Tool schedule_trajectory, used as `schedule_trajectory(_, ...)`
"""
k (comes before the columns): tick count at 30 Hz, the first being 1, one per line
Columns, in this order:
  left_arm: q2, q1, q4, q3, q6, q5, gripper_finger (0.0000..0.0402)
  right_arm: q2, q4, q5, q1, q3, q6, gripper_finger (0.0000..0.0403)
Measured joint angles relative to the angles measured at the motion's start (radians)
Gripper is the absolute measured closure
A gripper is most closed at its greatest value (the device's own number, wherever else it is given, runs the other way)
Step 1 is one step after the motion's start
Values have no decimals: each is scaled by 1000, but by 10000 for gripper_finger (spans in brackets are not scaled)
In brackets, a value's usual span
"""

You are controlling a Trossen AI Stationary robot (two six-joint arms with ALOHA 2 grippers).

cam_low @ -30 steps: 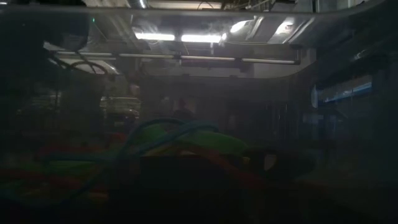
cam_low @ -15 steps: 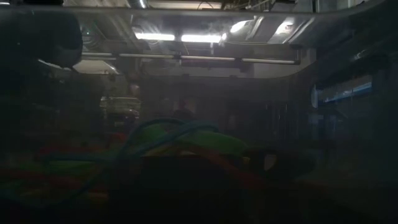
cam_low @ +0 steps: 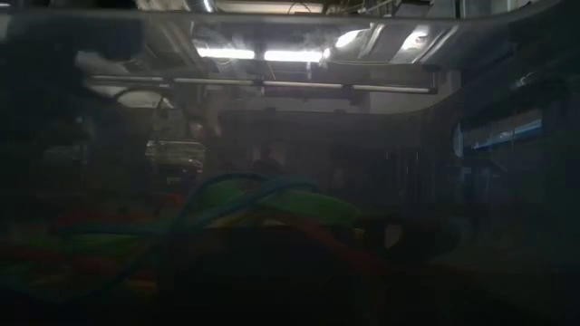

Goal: Pick and place rubber bands into bin
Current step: Put the black rubber band into the black bin

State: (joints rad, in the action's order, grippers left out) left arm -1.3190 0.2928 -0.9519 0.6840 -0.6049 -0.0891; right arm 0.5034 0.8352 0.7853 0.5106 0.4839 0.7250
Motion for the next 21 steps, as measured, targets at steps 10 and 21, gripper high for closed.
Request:
schedule_trajectory(10, -6, 1, -123, 336, -52, 75, 398, 0, 0, -1, 0, 0, 0, 393)
schedule_trajectory(21, -382, 79, -407, 937, -23, 154, 399, 0, 0, -62, 1, 0, 2, 393)
